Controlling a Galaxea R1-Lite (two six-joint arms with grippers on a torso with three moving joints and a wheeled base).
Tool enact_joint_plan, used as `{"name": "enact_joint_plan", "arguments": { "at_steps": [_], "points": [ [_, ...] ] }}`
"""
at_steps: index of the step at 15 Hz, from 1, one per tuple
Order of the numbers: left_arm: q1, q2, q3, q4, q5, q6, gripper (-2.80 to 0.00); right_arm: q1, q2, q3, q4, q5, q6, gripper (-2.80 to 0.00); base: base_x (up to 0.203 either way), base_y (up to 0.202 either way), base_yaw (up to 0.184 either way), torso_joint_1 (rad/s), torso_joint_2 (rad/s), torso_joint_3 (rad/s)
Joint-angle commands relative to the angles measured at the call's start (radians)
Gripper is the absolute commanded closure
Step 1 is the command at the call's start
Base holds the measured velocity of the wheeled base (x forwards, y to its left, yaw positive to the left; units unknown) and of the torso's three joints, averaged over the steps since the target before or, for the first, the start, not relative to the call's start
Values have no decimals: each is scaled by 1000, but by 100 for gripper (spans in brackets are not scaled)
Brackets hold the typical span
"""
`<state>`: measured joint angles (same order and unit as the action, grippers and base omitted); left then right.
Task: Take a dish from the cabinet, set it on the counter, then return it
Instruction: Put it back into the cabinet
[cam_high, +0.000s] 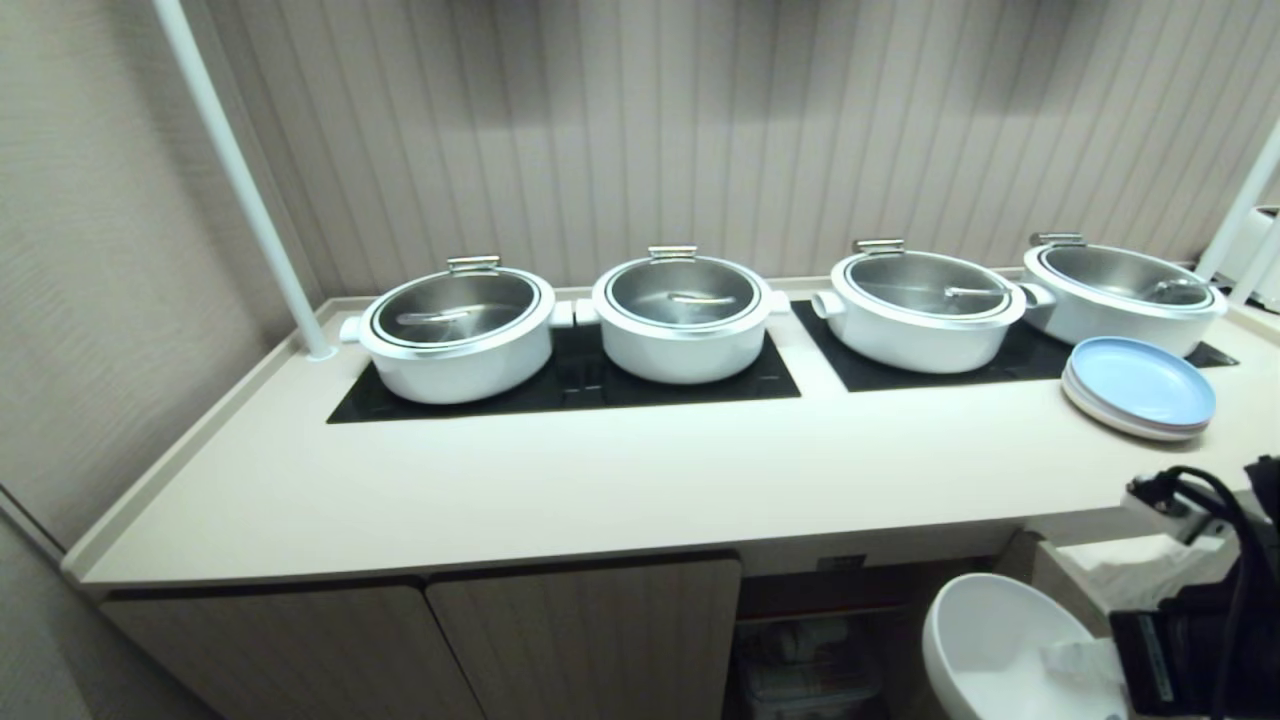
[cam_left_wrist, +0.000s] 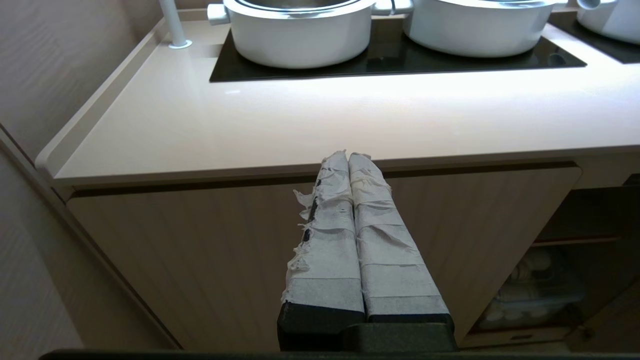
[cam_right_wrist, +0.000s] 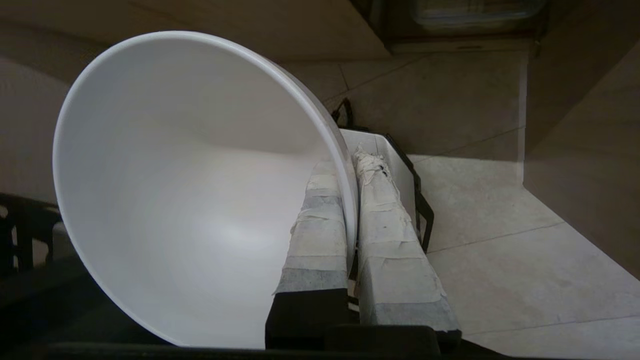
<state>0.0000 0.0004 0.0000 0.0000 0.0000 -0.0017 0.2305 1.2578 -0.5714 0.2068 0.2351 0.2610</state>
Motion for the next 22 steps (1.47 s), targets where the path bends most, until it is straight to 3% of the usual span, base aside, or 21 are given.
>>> {"name": "enact_joint_plan", "arguments": {
  "at_steps": [1, 12, 22],
  "points": [
    [0, 0, 0, 0, 0, 0, 0, 34, -33, 24, 2, 1, 1, 0, 0, 0, 0, 0, 0, 0],
    [0, 0, 0, 0, 2, 0, 0, 22, -128, 163, 7, 10, -170, 0, 0, 0, 0, 0, 0, 0],
    [0, 0, 0, 0, 0, 0, 0, -3, -163, 203, 5, 27, -195, 0, 0, 0, 0, 0, 0, 0]
  ]
}}
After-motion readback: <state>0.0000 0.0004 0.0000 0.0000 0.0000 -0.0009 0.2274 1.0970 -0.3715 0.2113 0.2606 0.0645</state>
